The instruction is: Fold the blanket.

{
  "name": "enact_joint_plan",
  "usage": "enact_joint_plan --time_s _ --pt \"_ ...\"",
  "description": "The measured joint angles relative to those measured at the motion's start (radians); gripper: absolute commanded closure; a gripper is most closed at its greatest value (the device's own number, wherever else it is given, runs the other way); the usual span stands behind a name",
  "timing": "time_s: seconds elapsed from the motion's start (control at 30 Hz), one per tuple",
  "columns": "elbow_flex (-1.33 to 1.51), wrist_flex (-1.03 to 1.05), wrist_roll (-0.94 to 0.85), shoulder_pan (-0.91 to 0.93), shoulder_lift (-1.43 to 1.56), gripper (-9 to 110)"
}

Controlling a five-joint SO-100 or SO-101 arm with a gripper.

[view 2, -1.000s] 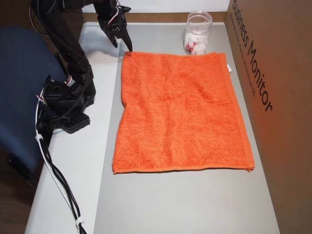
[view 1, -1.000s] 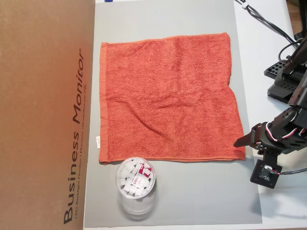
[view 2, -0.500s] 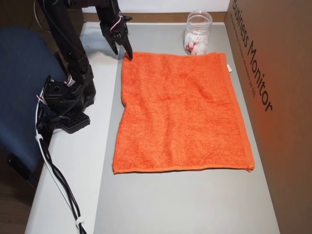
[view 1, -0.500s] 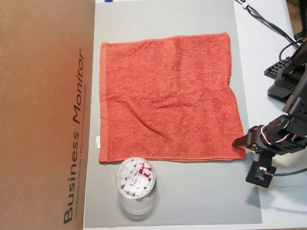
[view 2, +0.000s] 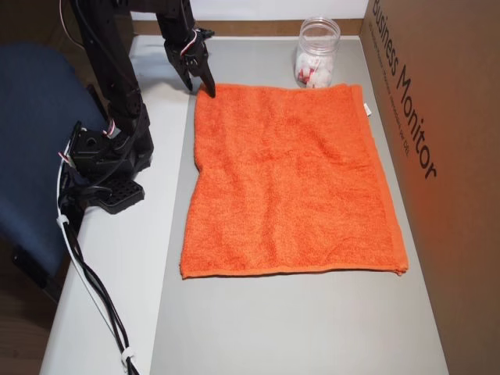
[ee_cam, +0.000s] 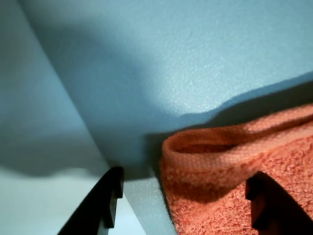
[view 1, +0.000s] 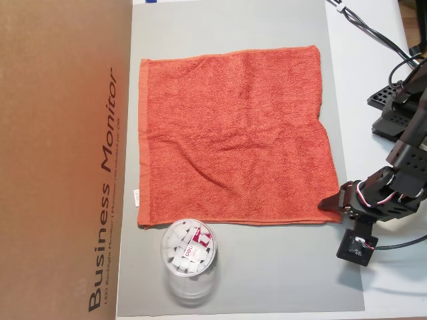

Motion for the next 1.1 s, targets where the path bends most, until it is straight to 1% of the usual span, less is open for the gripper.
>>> enact_joint_plan --time_s 0.23,0.47,0.7,0.77,0.97,1.1 --pt "-0.002 -0.003 -0.006 0.025 -0.006 76" --pt "-0.003 -0.014 -0.006 0.080 -0.006 84" --pt "-0.003 -0.017 -0.006 0.091 -0.005 84" --pt "-0.003 -0.017 -0.006 0.091 -0.005 87" --pt "-0.003 -0.017 -0.006 0.094 -0.005 101" --pt "-0.003 -0.017 -0.006 0.094 -0.006 102"
